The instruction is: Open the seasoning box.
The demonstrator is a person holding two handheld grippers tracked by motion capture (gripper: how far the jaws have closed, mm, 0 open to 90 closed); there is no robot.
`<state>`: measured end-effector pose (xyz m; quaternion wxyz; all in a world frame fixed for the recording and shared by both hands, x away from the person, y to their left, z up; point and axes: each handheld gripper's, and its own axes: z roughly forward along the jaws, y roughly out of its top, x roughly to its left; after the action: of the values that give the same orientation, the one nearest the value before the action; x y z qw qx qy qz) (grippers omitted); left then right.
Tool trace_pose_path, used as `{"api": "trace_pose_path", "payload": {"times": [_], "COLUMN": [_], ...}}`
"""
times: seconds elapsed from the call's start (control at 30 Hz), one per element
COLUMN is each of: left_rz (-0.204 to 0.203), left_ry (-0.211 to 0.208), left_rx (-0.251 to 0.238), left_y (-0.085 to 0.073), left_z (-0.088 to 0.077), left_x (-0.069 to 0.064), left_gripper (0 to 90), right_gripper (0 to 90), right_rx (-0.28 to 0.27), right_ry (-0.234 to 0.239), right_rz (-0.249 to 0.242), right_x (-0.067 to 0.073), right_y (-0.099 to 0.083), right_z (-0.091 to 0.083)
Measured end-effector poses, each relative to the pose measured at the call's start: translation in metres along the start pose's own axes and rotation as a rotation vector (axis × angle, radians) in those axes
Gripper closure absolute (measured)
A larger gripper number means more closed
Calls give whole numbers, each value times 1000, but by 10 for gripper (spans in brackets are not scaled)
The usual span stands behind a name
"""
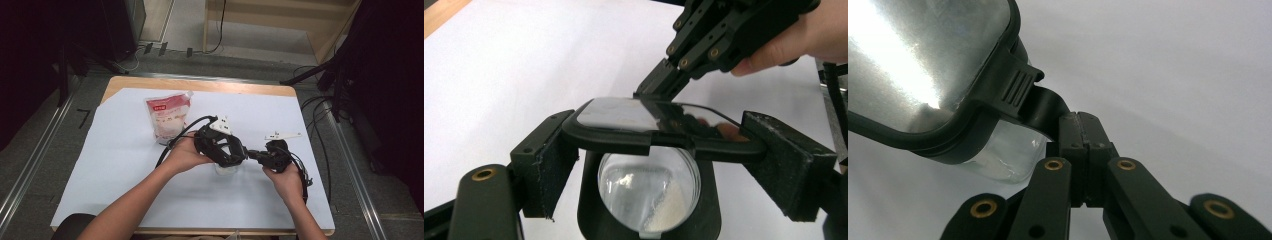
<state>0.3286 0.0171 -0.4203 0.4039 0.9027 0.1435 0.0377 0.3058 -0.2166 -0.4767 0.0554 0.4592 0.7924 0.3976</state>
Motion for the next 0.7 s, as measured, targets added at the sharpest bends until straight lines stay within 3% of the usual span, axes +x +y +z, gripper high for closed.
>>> {"api": "trace_pose_path", "payload": {"times": [0.7], "left_rz": [10], "left_ry": [-50], "left_rx": [15], "left_y": [32], "left_z": [12], "left_x": [1], "left_gripper": [184], "right_gripper": [900], "right_rx": [-1], "right_ry": [21], "right_rz": [2], "right_x": [1], "right_y": [-3], "right_z": [0]}}
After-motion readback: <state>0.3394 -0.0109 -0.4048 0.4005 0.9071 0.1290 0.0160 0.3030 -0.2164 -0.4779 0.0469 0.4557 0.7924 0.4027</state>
